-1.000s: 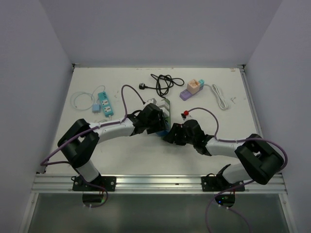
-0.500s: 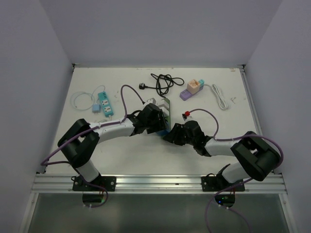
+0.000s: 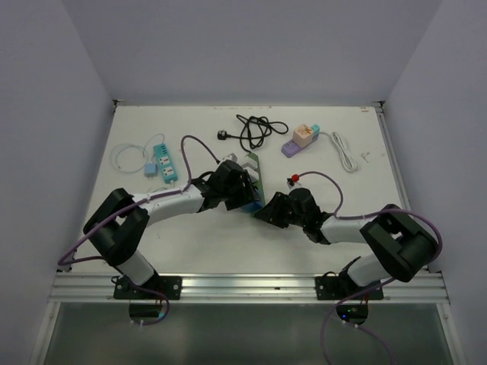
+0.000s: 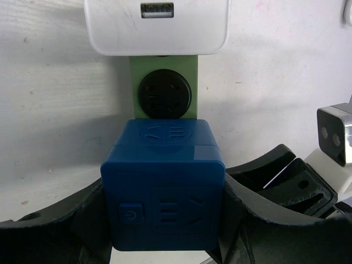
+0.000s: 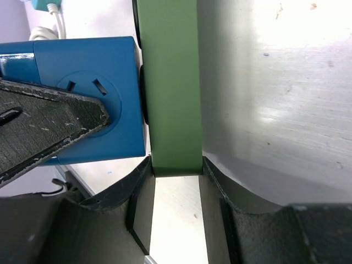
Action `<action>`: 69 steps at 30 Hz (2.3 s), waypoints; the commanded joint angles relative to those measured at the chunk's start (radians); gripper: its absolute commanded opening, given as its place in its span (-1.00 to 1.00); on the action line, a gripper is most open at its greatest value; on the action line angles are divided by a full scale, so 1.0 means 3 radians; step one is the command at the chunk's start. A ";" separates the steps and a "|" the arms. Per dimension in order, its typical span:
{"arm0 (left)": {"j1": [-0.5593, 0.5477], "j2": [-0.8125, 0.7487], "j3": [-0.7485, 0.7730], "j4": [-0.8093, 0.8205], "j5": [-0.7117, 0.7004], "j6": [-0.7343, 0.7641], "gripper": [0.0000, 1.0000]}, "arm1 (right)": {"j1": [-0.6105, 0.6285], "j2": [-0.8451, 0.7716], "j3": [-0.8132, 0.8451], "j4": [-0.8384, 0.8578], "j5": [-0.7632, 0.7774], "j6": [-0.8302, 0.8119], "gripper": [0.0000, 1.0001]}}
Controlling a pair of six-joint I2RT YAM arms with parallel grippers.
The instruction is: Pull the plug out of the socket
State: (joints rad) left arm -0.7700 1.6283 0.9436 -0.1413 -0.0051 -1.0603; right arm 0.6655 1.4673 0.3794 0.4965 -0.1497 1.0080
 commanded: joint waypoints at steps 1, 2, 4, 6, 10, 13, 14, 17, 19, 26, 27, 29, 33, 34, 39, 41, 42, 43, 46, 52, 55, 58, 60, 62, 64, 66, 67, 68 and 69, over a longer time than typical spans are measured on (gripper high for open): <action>0.0158 -0.0458 0.0056 0.0083 -0.0003 0.0062 -1.00 | -0.0183 0.0161 -0.0094 -0.0545 0.0611 -0.0016 -1.00; 0.0184 -0.0463 0.0076 0.0062 -0.0003 0.0083 -1.00 | -0.0183 0.0171 -0.0078 -0.0571 0.0617 -0.0011 -1.00; 0.0199 -0.0448 0.0162 -0.0034 0.0083 0.0164 -1.00 | -0.0183 0.0212 -0.0053 -0.0653 0.0652 0.0004 -1.00; 0.0214 -0.0407 0.0260 -0.0137 0.0114 0.0241 -1.00 | -0.0188 0.0232 -0.0037 -0.0714 0.0688 0.0025 -1.00; 0.0276 -0.0381 0.0332 -0.0204 0.0206 0.0298 -1.00 | -0.0188 0.0212 -0.0017 -0.0862 0.0800 0.0071 -1.00; 0.0327 -0.0386 0.0373 -0.0245 0.0268 0.0318 -1.00 | -0.0188 0.0176 -0.0007 -0.0990 0.0903 0.0127 -1.00; 0.0337 -0.0381 0.0388 -0.0260 0.0313 0.0333 -1.00 | -0.0188 0.0181 0.0003 -0.1056 0.0918 0.0137 -1.00; 0.0368 -0.0356 0.0505 -0.0398 0.0405 0.0405 -1.00 | -0.0188 0.0227 0.0044 -0.1143 0.0964 0.0173 -1.00; 0.0398 -0.0330 0.0587 -0.0510 0.0436 0.0476 -1.00 | -0.0193 0.0258 0.0075 -0.1184 0.0985 0.0188 -1.00; 0.0501 -0.0248 0.0705 -0.0684 0.0605 0.0599 -1.00 | -0.0193 0.0370 0.0162 -0.1348 0.1026 0.0224 -1.00; 0.0511 -0.0233 0.0715 -0.0700 0.0605 0.0615 -1.00 | -0.0193 0.0381 0.0162 -0.1353 0.1021 0.0229 -1.00; 0.0542 -0.0207 0.0715 -0.0715 0.0620 0.0630 -1.00 | -0.0193 0.0396 0.0167 -0.1353 0.1026 0.0234 -1.00; 0.0623 -0.0156 0.0700 -0.0736 0.0661 0.0696 -1.00 | -0.0198 0.0432 0.0172 -0.1348 0.1010 0.0234 -1.00; 0.0659 -0.0151 0.0700 -0.0736 0.0661 0.0707 -1.00 | -0.0193 0.0447 0.0182 -0.1353 0.1005 0.0234 -1.00; 0.0853 -0.0069 0.0690 -0.0736 0.0861 0.0819 -1.00 | -0.0209 0.0508 0.0218 -0.1420 0.0995 0.0240 -1.00; 0.0910 -0.0039 0.0735 -0.0771 0.0907 0.0900 -1.00 | -0.0214 0.0564 0.0259 -0.1476 0.0990 0.0250 -1.00; 0.0925 -0.0023 0.0802 -0.0827 0.0907 0.0926 -1.00 | -0.0214 0.0575 0.0264 -0.1486 0.0990 0.0245 -1.00; 0.0946 -0.0008 0.0833 -0.0843 0.0902 0.0942 -1.00 | -0.0219 0.0575 0.0269 -0.1491 0.1000 0.0255 -1.00; 0.0986 0.0048 0.0879 -0.0853 0.0897 0.0952 -1.00 | -0.0219 0.0575 0.0269 -0.1517 0.1010 0.0275 -1.00; 0.0697 -0.0028 0.0710 -0.0684 0.0500 0.0733 -1.00 | -0.0239 0.0611 0.0280 -0.1537 0.1021 0.0311 -1.00; 0.0334 -0.0054 0.0700 -0.0644 0.0258 0.0584 -1.00 | -0.0245 0.0651 0.0305 -0.1532 0.1005 0.0316 -1.00; 0.0118 -0.0105 0.0639 -0.0552 0.0156 0.0431 -1.00 | -0.0265 0.0682 0.0295 -0.1512 0.0980 0.0321 -1.00; 0.0041 -0.0115 0.0593 -0.0506 0.0155 0.0369 -1.00 | -0.0280 0.0677 0.0280 -0.1486 0.0959 0.0332 -1.00; 0.0000 -0.0115 0.0582 -0.0511 0.0211 0.0384 -1.00 | -0.0306 0.0667 0.0249 -0.1461 0.0944 0.0347 -1.00; 0.0040 -0.0140 0.0603 -0.0567 0.0211 0.0430 -1.00 | -0.0341 0.0667 0.0223 -0.1445 0.0919 0.0352 -1.00; 0.0208 -0.0171 0.0613 -0.0597 0.0298 0.0502 -1.00 | -0.0357 0.0662 0.0188 -0.1440 0.0908 0.0372 -1.00; 0.0290 -0.0222 0.0598 -0.0582 0.0430 0.0522 -1.00 | -0.0377 0.0662 0.0177 -0.1435 0.0903 0.0378 -1.00; 0.0387 -0.0238 0.0613 -0.0592 0.0492 0.0594 -1.00 | -0.0383 0.0647 0.0172 -0.1435 0.0903 0.0388 -1.00; 0.0571 -0.0238 0.0643 -0.0623 0.0543 0.0630 -1.00 | -0.0388 0.0641 0.0167 -0.1435 0.0908 0.0388 -1.00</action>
State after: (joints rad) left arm -0.7002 1.6958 1.1057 -0.3340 0.0612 -0.9306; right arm 0.6270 1.5894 0.5102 0.3843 -0.1593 1.1549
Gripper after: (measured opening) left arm 0.648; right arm 0.371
